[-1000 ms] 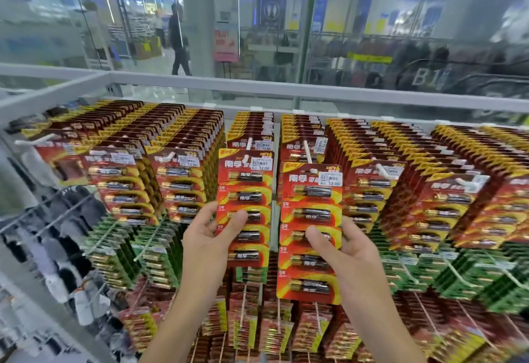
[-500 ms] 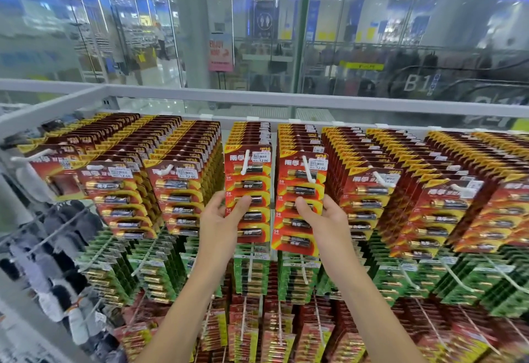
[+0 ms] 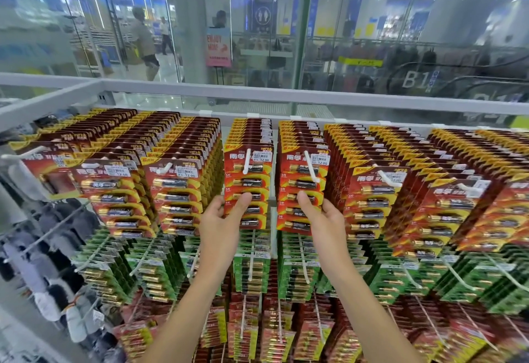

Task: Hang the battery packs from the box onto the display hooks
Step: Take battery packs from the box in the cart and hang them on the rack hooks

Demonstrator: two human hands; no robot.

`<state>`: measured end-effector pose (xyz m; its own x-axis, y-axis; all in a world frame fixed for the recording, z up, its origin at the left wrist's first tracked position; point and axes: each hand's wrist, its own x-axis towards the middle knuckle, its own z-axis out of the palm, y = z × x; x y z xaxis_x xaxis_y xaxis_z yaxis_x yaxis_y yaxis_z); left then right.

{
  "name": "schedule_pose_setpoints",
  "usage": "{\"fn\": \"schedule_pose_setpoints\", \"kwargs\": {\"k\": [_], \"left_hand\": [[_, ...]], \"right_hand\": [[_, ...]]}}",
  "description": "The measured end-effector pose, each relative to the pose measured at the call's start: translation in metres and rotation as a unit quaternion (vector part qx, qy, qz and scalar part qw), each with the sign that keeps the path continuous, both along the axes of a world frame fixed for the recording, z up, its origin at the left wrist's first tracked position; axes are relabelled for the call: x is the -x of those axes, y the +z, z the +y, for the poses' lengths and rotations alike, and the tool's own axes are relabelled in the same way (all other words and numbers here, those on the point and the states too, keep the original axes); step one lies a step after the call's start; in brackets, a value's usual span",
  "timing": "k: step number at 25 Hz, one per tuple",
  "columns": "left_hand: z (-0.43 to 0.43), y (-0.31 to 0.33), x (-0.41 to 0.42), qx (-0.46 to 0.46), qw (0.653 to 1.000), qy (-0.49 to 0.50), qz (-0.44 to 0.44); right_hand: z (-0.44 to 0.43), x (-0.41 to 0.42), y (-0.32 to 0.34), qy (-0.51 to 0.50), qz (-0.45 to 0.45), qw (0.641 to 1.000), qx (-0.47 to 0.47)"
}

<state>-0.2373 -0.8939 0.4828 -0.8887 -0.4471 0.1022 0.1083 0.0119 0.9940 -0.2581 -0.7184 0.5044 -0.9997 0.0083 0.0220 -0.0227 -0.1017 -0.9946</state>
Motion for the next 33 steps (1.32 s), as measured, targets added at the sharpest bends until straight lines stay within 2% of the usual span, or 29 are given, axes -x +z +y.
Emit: {"fn": "schedule_pose_setpoints", "kwargs": {"k": [8,15,20,23,28,33], "left_hand": [[0.004,-0.025,-0.021,0.031,0.998,-0.008,-0.059],[-0.004,-0.051,-0.054,0.113,0.989,-0.036,-0.092],[0.001,-0.071,-0.081,0.180,0.975,-0.060,-0.111],[0.018,-0.077,-0.095,0.230,0.963,-0.086,-0.112],[0.076,-0.082,-0.118,0.270,0.944,-0.152,-0.113],[0.171,-0.095,-0.141,0.294,0.917,-0.252,-0.100]], "right_hand": [[0.001,-0.011,-0.030,-0.039,-0.041,0.997,-0.057],[0.010,-0.056,-0.052,-0.064,-0.026,0.980,-0.185],[0.023,-0.089,-0.065,-0.064,0.012,0.951,-0.303],[0.038,-0.112,-0.077,-0.071,0.000,0.936,-0.345],[0.090,-0.156,-0.097,-0.112,-0.052,0.935,-0.333],[0.181,-0.219,-0.119,-0.182,-0.124,0.926,-0.306]]}}
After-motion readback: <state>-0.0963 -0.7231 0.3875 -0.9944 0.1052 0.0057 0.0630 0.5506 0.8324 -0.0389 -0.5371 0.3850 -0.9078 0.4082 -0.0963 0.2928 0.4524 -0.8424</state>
